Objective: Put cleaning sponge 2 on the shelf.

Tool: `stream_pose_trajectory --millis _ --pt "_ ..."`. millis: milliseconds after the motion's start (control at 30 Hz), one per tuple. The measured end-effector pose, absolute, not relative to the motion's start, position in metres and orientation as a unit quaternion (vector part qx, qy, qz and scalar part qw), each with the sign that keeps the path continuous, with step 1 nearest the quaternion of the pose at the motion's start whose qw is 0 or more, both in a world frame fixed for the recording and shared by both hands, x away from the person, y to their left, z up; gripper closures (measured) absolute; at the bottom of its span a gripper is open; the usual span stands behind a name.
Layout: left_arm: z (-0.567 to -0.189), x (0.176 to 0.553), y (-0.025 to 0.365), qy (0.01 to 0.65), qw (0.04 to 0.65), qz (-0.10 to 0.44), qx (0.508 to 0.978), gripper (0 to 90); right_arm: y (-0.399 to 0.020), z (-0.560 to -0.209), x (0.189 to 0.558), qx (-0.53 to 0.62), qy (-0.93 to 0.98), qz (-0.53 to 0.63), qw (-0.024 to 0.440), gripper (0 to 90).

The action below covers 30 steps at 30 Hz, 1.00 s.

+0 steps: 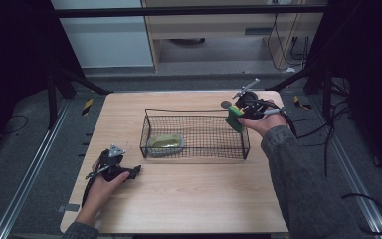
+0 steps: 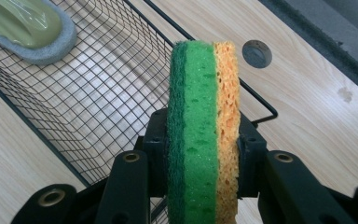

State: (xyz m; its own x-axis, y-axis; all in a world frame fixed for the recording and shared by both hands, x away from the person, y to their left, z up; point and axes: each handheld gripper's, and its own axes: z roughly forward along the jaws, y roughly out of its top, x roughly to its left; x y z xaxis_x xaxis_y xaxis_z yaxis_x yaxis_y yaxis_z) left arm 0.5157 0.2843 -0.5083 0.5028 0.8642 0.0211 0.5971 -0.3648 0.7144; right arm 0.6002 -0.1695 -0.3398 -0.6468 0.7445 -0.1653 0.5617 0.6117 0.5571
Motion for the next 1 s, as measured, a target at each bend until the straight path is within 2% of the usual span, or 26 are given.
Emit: stream_pose_trajectory --millis 367,1000 --pt "-0.508 0.516 0.284 0.455 0.332 0.201 0.801 0.0 -0.163 -0.356 0.614 0.369 0.882 0.226 0.187 64.8" --pt "-0.508 0.517 0.284 0.454 0.331 0.201 0.802 0.0 -0.178 -0.38 0.622 0.379 0.878 0.228 0.181 64.6"
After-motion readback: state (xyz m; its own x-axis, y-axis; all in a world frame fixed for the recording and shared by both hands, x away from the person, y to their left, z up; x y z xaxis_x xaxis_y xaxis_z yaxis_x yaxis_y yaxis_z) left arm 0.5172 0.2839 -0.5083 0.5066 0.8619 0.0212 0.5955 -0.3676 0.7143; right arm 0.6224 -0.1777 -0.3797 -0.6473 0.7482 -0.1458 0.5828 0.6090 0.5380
